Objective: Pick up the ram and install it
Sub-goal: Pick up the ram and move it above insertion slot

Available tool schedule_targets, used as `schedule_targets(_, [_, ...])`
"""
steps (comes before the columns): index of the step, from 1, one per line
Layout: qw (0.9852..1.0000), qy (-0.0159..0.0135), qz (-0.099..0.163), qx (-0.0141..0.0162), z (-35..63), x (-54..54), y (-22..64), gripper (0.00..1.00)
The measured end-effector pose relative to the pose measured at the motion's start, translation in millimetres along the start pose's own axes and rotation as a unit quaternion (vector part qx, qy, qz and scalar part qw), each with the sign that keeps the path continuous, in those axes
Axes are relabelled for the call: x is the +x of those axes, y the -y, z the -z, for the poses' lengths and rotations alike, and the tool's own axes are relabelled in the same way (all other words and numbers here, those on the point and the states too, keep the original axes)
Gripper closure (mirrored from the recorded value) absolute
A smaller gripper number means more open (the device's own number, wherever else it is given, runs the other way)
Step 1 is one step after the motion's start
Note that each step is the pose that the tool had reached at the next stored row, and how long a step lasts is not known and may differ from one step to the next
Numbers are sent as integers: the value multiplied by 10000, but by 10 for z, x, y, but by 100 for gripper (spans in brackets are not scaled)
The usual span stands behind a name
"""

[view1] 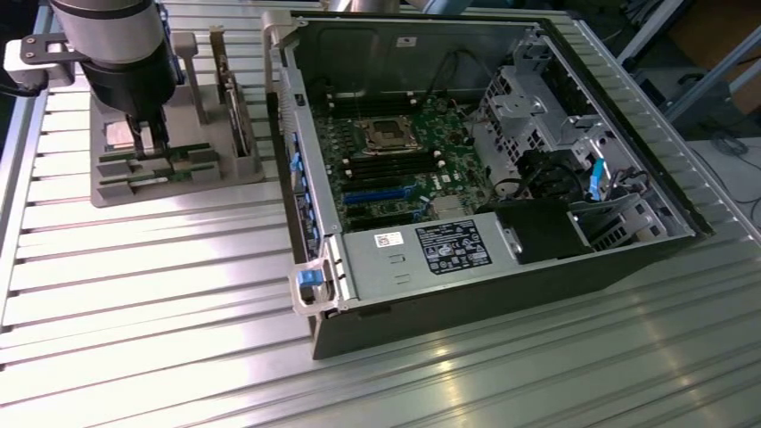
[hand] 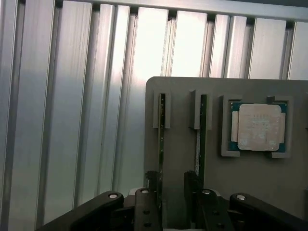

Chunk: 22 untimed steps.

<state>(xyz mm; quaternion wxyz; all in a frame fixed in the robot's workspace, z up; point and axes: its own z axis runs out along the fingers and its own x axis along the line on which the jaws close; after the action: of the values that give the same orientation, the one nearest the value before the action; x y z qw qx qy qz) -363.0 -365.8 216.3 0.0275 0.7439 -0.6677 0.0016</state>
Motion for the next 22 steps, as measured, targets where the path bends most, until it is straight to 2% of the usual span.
schedule_targets(5, [10000, 22, 1, 3, -24, 38, -2, 64])
schedule_targets(8, [10000, 24, 1, 1, -76, 38, -2, 64])
schedule_targets(20, [10000, 26, 1, 1, -96, 38, -1, 64])
schedule_targets(21, [10000, 26, 1, 1, -96, 38, -1, 72])
schedule_targets(22, [10000, 26, 1, 1, -96, 38, -1, 84])
